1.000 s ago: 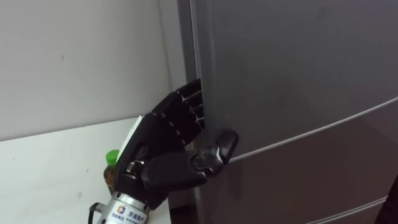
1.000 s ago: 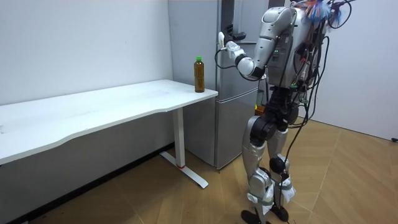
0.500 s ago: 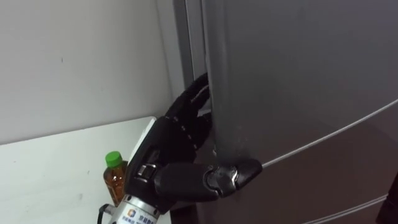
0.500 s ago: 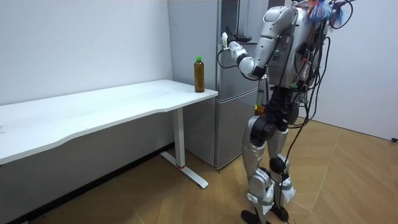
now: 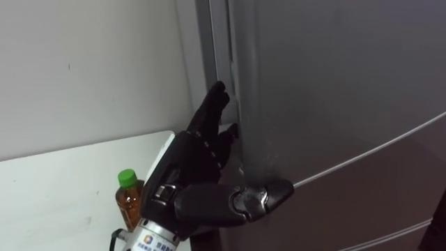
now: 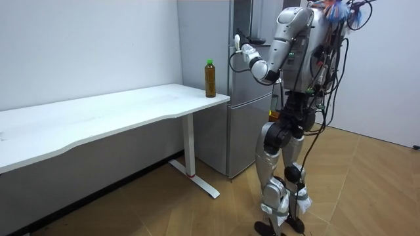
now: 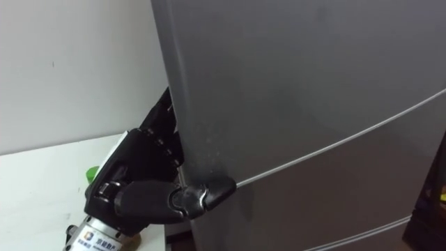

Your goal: Put the bottle in the upper fridge

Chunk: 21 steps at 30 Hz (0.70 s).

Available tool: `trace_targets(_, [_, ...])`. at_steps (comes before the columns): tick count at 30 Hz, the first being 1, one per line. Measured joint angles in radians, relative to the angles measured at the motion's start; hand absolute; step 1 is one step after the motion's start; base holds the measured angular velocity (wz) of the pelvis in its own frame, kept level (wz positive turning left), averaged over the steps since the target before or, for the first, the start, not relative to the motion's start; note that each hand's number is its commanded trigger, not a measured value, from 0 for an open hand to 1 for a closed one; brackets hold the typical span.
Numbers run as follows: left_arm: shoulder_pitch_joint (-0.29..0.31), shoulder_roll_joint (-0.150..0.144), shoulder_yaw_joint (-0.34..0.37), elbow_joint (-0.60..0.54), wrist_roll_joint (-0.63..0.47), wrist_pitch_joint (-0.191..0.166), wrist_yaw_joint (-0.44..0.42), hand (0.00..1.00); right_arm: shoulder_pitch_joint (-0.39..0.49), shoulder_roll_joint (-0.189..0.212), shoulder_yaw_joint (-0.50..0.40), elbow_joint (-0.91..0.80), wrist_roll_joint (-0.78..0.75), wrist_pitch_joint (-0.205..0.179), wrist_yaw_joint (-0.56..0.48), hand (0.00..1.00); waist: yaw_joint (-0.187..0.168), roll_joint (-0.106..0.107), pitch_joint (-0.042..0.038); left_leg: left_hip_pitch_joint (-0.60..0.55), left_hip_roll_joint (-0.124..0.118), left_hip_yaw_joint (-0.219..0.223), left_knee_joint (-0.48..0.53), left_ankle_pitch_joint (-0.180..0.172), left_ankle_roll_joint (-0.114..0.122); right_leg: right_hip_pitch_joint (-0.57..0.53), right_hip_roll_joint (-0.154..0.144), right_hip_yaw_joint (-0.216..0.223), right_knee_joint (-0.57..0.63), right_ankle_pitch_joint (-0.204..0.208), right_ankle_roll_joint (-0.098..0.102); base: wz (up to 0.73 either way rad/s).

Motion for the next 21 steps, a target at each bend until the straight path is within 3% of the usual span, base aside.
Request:
trace_targets(15, [0.0,0.007,-0.047,0.0,-0.003,-0.001,-0.002,0.0,-0.002,-0.002,0.011,0.0,0.012,0.0,-0.001,0.0,-0.015,-0.001,0.0015,-0.002,-0.001,0.002,0.0,0.0,0.001,0.003,0.0,0.0,-0.002,0.0,0.0,0.03])
trace_targets(21, [-0.001,0.007,-0.103,0.001,-0.002,0.006,-0.061,0.0,-0.003,-0.002,0.011,-0.002,0.017,-0.001,0.0,0.0,-0.026,0.005,0.0048,0.002,0.004,0.025,-0.002,0.0,0.001,-0.001,0.002,0.015,-0.002,0.0,0.0,-0.09])
